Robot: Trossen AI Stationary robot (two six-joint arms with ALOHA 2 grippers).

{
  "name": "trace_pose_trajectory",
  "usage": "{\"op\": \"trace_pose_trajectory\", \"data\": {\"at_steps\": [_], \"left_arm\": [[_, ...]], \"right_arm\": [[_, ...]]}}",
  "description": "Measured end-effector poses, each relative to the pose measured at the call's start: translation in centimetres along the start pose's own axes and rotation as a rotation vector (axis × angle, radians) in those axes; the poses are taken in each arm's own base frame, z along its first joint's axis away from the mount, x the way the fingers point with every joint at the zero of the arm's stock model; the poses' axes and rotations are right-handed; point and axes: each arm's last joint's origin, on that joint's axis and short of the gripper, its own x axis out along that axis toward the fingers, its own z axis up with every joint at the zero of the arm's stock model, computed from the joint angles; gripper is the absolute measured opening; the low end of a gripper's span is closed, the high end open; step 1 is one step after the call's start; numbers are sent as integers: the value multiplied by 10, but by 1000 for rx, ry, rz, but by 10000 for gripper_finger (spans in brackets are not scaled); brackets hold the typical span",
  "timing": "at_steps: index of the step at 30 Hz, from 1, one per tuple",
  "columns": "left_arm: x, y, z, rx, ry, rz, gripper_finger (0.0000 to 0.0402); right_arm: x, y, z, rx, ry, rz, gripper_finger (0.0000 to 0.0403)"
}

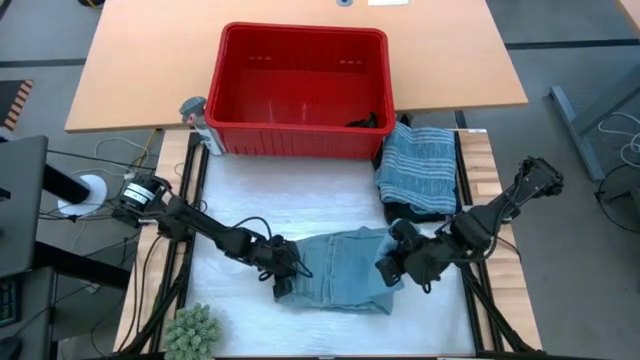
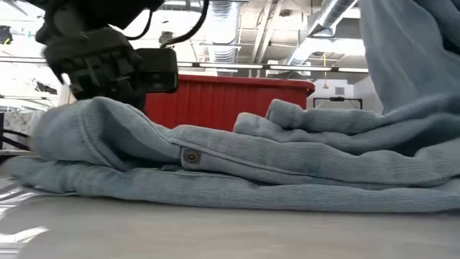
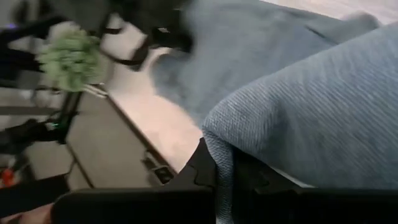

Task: Fold Laundry from Bin
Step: Fold the light blue pants

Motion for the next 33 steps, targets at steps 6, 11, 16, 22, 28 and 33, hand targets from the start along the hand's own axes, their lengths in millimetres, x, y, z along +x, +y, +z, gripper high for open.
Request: {"op": "trace_pose_trajectory", "data": {"at_steps": [6,11,16,22,28,33], "left_arm": [[1,6,9,-23,-47,-7,0],[1,10,16,-44,-93,0,0],[1,15,22,-49,-113,2,0],[1,23,30,-69,-148,7,0],[1,29,37,-88,-181,5,0],[0,28,39,-84,-196,-3,0]], "right_arm": [[5,12,18,-68,-31,111,37],[9,16,32,-120,-10,164,37],[10,23,42,-207,1,262,37],[40,31,45,-274,116,310,37],[84,36,47,-306,164,314,37],[103,38,54,-315,190,349,37]]}}
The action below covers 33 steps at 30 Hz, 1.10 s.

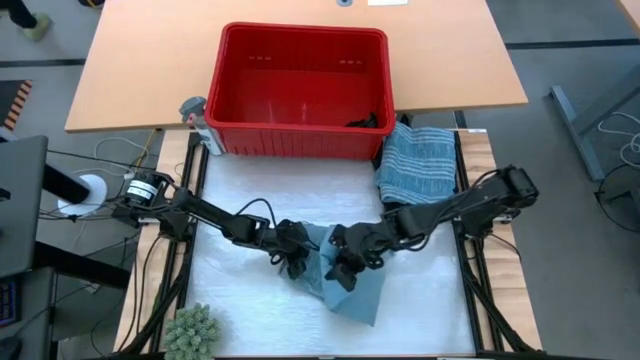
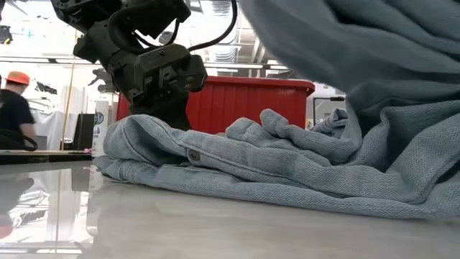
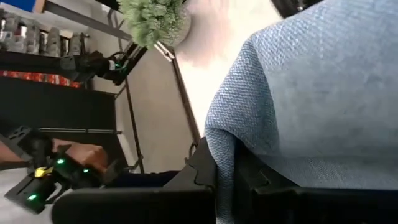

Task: Fold Laundry from Bin
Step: Fold the light blue pants

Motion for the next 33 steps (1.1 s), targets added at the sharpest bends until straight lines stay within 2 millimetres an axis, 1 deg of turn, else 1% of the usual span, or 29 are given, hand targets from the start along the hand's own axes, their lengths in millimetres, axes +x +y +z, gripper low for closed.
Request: {"op": "trace_pose_trajectory", "data": {"at_steps": [2,6,9,13,17,22,24,26,33], "left_arm": [[0,0,0,-1,1,0,0],[-1,0,0,-12,8,-12,0],[-9,-3,9,-63,-29,-43,0],[-29,-11,31,-141,-114,-104,0],[-58,-20,50,-153,-174,-104,0],[-90,-19,57,-137,-162,-2,0],[-97,-17,57,-127,-168,26,0],[-101,-17,58,-123,-183,37,0],[-100,-18,57,-120,-182,40,0]], "right_arm": [[4,-3,1,-1,2,-11,37],[5,-4,3,-22,0,-13,37],[5,-4,3,-40,0,-14,37],[4,-4,3,-47,-2,-13,37],[4,-4,3,-65,-17,-32,37],[3,-10,8,-73,-46,-74,37],[5,-15,12,-74,-60,-92,37],[8,-19,16,-69,-65,-107,37],[31,-42,24,-36,-41,-169,37]]}}
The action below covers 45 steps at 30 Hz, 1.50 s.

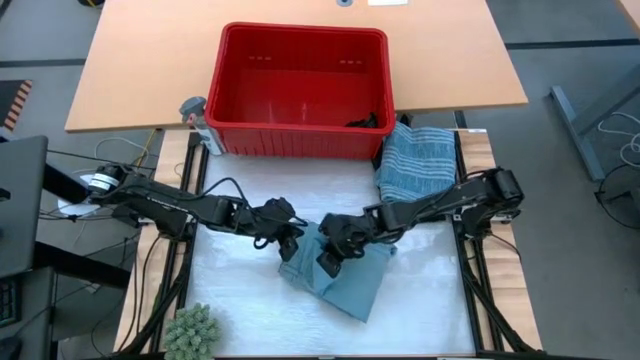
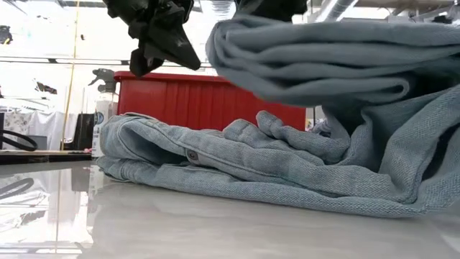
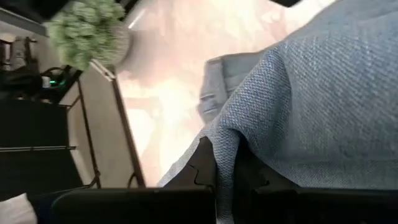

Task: Fold Laundry from Bin
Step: Fold the light blue pants

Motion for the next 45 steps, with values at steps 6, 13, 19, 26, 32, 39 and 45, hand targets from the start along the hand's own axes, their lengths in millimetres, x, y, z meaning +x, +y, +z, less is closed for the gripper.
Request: {"op": "trace_pose_trajectory", "data": {"at_steps": [6,13,19,26,32,39,45], "left_arm": [[-3,0,1,6,0,-9,0],[-19,2,5,5,-18,-5,0],[-32,4,8,3,-38,7,0],[-35,4,9,0,-53,10,0],[-35,5,8,4,-41,20,0],[-36,-23,3,45,-148,-106,0],[-10,-51,-11,157,-243,-187,0]], "right_arm": [[19,-9,2,-3,14,-9,40],[30,-18,13,-10,-24,9,50],[29,-24,20,-43,-66,-25,87],[29,-25,22,-48,-63,-16,183],[23,-21,22,-48,-5,57,236],[-26,-3,-2,-88,135,25,239],[-102,0,-56,-130,125,-418,239]]}}
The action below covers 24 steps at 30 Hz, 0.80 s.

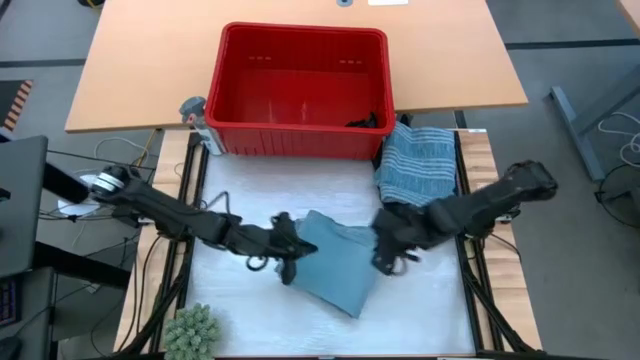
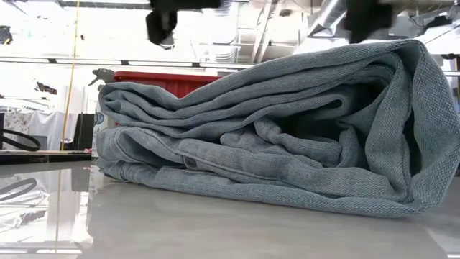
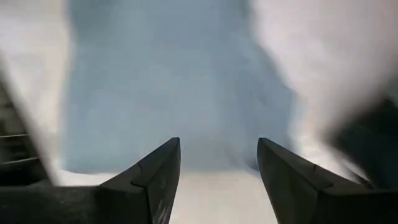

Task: Fold Laundry from Bin
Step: Fold the light blue pants

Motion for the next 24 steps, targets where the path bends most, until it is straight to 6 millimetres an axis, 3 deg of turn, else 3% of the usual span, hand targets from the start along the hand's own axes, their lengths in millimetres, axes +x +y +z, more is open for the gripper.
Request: {"op": "trace_pose_trajectory", "data": {"at_steps": [4,9,17,24], "left_arm": [[39,-3,-13,12,-48,-127,0],[78,3,-36,28,-20,-144,0],[117,-12,-36,115,53,-178,0],[136,-13,-46,132,94,-155,0]], "right_arm": [[-17,0,-35,-6,-92,-163,240],[-1,0,-63,-52,-129,-292,240],[52,-13,-82,-87,-97,-419,240],[58,-13,-88,-106,-118,-385,240]]}}
